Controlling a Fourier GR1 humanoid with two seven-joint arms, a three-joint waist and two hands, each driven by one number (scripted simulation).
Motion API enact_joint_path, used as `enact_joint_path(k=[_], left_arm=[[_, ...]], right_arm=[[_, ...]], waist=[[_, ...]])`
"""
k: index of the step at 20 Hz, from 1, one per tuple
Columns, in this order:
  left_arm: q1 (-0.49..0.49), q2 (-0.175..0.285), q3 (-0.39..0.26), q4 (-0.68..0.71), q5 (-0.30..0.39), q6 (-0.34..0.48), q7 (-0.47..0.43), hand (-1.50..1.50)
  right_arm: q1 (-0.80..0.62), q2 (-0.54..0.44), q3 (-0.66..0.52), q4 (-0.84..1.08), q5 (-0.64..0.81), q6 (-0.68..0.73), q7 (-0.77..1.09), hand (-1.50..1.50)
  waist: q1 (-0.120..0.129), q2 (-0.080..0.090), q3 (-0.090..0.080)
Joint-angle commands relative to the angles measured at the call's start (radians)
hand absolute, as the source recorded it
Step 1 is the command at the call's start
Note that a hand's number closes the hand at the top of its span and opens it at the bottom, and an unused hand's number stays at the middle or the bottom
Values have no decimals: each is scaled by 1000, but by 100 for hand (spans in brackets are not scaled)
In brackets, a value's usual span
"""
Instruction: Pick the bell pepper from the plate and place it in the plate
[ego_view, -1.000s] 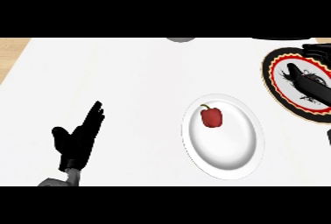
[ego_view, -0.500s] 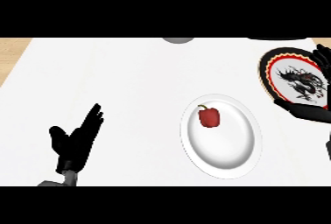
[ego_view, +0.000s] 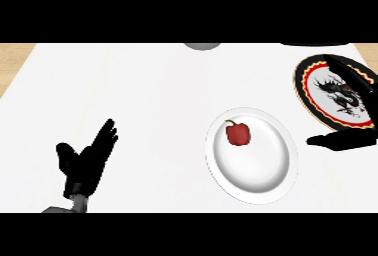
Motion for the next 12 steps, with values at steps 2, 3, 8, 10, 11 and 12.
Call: enact_joint_path(k=[2, 3, 8, 10, 11, 12], left_arm=[[68, 9, -1, -19, 10, -15, 34, 0], [44, -4, -23, 0, -6, -12, 51, 0], [26, -41, -9, 43, -33, -1, 26, 0], [45, -19, 3, -21, -19, -7, 66, 0], [-21, -64, -18, 73, -40, 4, 58, 0], [29, -26, 13, 60, -35, -33, 10, 0]], right_arm=[[41, 6, 106, -147, 120, -12, 205, -150], [12, 13, 133, -202, 133, -6, 293, -150], [18, 105, 181, -187, 247, -30, 344, -150], [-57, 135, 217, -169, 292, -6, 445, -150], [-4, 161, 259, -167, 353, -59, 400, -150], [25, 149, 226, -151, 345, -41, 377, -150]], waist=[[1, 5, -6], [-3, 4, -6], [1, 8, -5], [9, 8, -5], [0, 10, -5], [2, 9, -5]])
